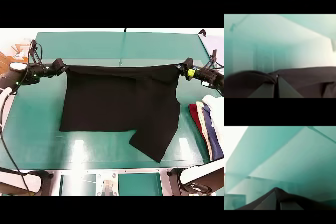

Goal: Fold the shirts.

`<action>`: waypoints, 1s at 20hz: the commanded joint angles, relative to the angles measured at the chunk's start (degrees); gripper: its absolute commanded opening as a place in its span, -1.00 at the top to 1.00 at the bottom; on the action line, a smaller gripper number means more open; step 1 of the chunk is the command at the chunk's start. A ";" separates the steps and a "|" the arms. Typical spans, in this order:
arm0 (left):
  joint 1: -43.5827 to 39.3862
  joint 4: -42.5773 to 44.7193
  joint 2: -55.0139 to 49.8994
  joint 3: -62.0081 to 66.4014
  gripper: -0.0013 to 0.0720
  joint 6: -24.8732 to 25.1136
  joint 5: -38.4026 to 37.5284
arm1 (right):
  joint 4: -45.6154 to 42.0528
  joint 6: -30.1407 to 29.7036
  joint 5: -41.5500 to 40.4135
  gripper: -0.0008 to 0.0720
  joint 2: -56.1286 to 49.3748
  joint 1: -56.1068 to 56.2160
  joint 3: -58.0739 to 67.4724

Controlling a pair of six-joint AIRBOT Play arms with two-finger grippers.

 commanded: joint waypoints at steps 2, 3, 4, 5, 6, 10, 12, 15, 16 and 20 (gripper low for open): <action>0.00 -0.37 -1.75 2.21 0.90 0.50 6.21 | 1.73 0.92 -0.15 0.93 -5.49 1.31 8.50; 0.00 -0.33 -1.75 2.21 0.90 1.14 6.73 | 1.75 0.92 -0.79 0.93 -5.49 1.53 8.83; 0.00 -0.37 -1.75 2.21 0.90 1.92 6.86 | 1.75 0.92 -1.38 0.93 -5.49 1.70 9.03; 0.00 -0.26 -1.75 2.19 0.90 2.43 6.82 | 1.66 0.92 -1.60 0.93 -5.51 1.75 9.01; 0.00 -0.07 -1.75 2.19 0.90 3.43 6.60 | 1.03 0.94 -1.31 0.93 -5.60 1.75 8.98; 0.00 9.70 -1.75 1.97 0.90 2.73 2.25 | -13.73 6.88 3.52 0.93 -5.60 1.09 8.81; 0.00 13.42 -1.84 1.22 0.90 2.73 0.50 | -20.98 9.14 6.40 0.93 -5.60 0.83 8.37; 0.00 14.97 -1.86 -0.76 0.90 2.91 -0.48 | -26.73 9.20 10.51 0.93 -5.60 0.81 7.80; 0.00 15.72 -1.88 -1.36 0.90 2.91 -2.14 | -28.44 9.64 11.96 0.93 -5.57 0.79 7.82; 0.00 22.34 -2.64 -1.81 0.90 2.23 -8.72 | -33.11 10.38 16.76 0.94 -5.55 0.28 7.80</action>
